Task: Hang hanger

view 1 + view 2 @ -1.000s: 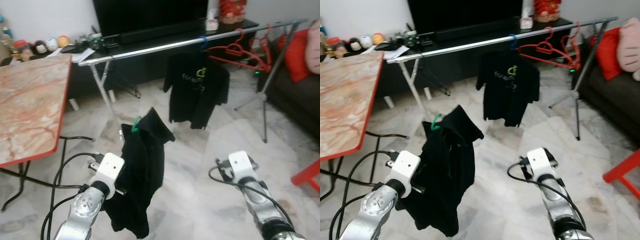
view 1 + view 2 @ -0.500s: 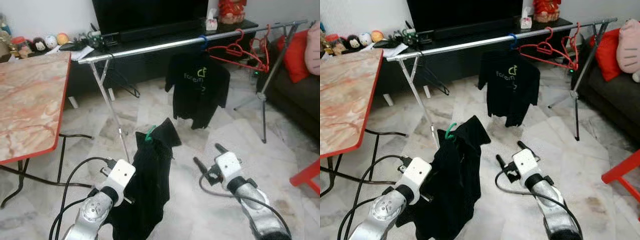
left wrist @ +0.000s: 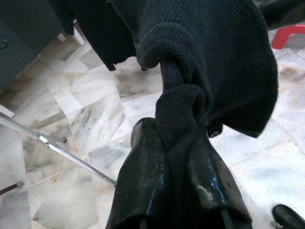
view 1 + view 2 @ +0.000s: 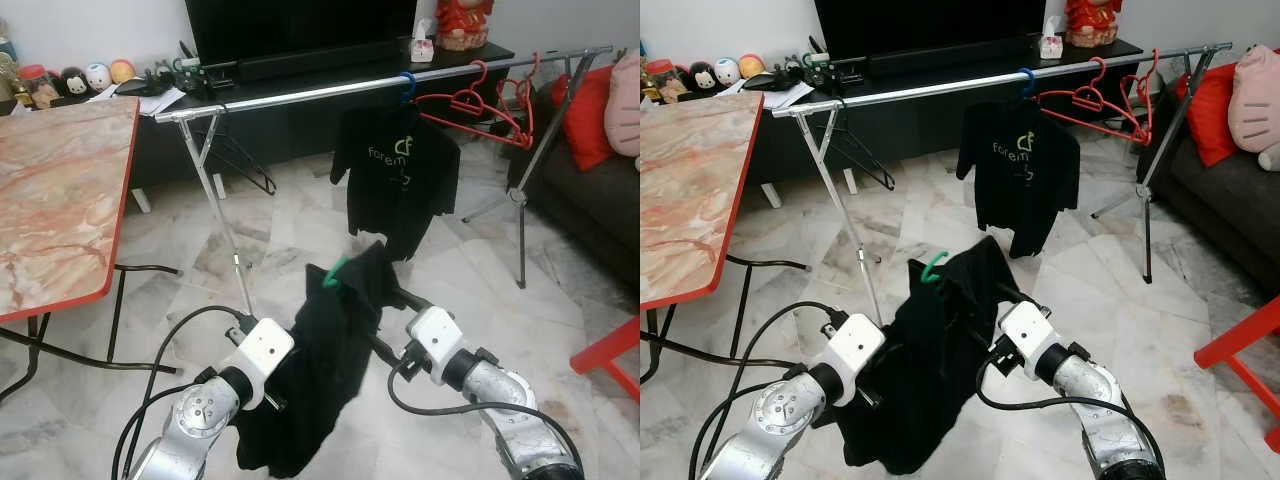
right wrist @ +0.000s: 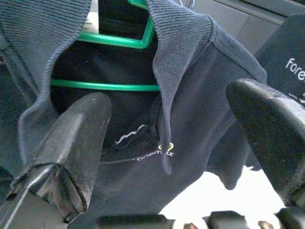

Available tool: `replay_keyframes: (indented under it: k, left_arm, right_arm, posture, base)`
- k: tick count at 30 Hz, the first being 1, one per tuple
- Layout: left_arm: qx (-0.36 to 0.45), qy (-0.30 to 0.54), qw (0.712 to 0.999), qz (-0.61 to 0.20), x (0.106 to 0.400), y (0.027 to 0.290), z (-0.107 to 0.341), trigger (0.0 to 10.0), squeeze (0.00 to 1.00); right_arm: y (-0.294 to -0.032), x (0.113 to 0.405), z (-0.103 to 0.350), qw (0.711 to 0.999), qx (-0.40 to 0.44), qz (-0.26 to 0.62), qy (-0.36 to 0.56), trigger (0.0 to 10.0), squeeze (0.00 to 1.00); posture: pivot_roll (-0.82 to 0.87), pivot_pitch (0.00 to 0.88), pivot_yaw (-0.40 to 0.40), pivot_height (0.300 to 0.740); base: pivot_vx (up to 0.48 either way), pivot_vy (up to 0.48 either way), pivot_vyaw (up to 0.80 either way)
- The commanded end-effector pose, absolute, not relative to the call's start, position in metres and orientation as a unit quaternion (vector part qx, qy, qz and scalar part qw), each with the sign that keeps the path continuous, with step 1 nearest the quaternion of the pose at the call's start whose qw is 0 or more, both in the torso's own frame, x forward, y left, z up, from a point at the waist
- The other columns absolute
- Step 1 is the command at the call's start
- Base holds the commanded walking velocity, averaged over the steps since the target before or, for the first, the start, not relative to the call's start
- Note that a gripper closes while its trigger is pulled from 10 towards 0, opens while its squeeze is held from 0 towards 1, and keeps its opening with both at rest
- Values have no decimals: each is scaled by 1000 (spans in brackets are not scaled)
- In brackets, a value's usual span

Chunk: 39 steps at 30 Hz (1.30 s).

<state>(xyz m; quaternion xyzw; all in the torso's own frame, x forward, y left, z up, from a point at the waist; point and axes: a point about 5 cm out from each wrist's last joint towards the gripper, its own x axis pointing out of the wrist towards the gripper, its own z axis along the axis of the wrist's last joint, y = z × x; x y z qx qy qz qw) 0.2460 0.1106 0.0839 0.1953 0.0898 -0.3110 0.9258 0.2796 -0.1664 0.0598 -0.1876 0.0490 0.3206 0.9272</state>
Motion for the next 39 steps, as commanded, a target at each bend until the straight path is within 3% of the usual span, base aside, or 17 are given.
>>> replay_keyframes:
  k: [1,17,21,24,39]
  left_arm:
    - [200,66,922,-325,246,105,94,10000,0]
    - [199,64,903,-376,242,95,104,10000,0]
    - [199,65,902,-378,241,95,105,10000,0]
    - [210,61,904,-366,245,98,107,10000,0]
    - [198,58,903,-378,244,94,114,10000,0]
  right_arm:
    - [-167,279,61,925,-196,322,51,10000,0]
    - [-172,282,58,927,-206,305,77,10000,0]
    - [-172,282,58,926,-207,305,79,10000,0]
    - [-188,272,33,925,-214,277,145,10000,0]
    - [-193,271,27,933,-193,265,148,10000,0]
  posture:
    - [-130,0,42,740]
    - [-119,0,35,740]
    - [-119,0,35,740]
    - [-113,0,36,740]
    - [-106,0,37,740]
  base:
    - [0,0,0]
    - [0,0,0]
    - [0,0,0]
    - [0,0,0]
    - [0,0,0]
